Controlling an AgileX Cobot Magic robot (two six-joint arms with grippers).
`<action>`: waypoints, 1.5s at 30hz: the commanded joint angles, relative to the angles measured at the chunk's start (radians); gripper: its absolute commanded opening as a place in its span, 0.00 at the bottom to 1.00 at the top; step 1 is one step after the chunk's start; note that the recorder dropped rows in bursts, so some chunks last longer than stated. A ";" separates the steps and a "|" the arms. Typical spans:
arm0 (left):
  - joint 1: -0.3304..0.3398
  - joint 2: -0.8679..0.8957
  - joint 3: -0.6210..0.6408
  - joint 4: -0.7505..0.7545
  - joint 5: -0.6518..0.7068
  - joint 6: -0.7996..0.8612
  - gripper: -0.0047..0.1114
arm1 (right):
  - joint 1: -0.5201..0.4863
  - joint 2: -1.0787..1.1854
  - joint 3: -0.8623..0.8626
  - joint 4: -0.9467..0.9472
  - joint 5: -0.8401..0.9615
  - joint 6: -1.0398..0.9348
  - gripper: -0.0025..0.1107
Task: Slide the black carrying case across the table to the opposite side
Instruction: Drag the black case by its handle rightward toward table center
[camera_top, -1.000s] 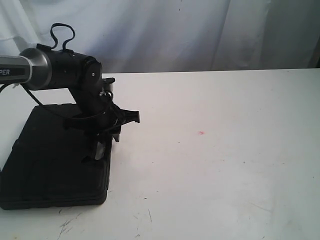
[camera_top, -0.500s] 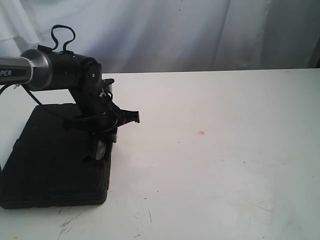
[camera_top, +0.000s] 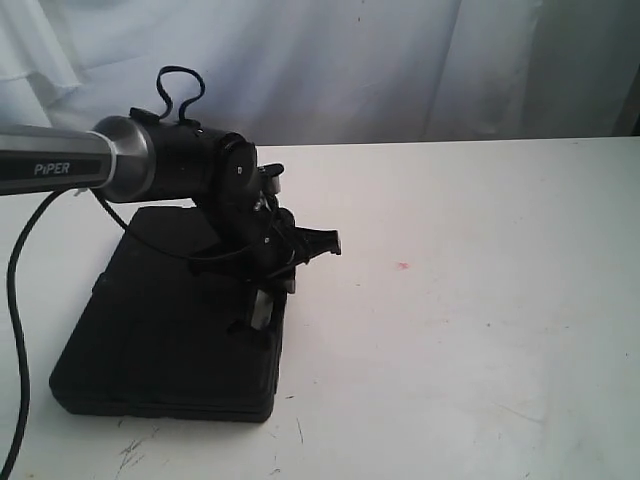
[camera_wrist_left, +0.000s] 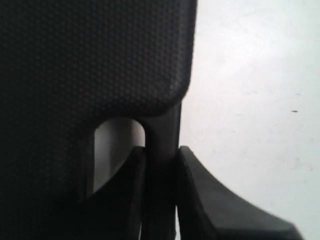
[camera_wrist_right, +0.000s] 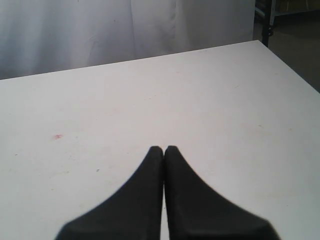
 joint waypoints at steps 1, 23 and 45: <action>-0.031 -0.003 0.000 -0.091 -0.072 -0.026 0.04 | -0.008 -0.005 0.004 -0.010 -0.001 -0.002 0.02; -0.122 0.051 -0.076 -0.223 -0.197 -0.044 0.04 | -0.008 -0.005 0.004 -0.010 -0.001 -0.002 0.02; -0.160 0.154 -0.256 -0.216 -0.236 -0.043 0.04 | -0.008 -0.005 0.004 -0.010 -0.001 -0.002 0.02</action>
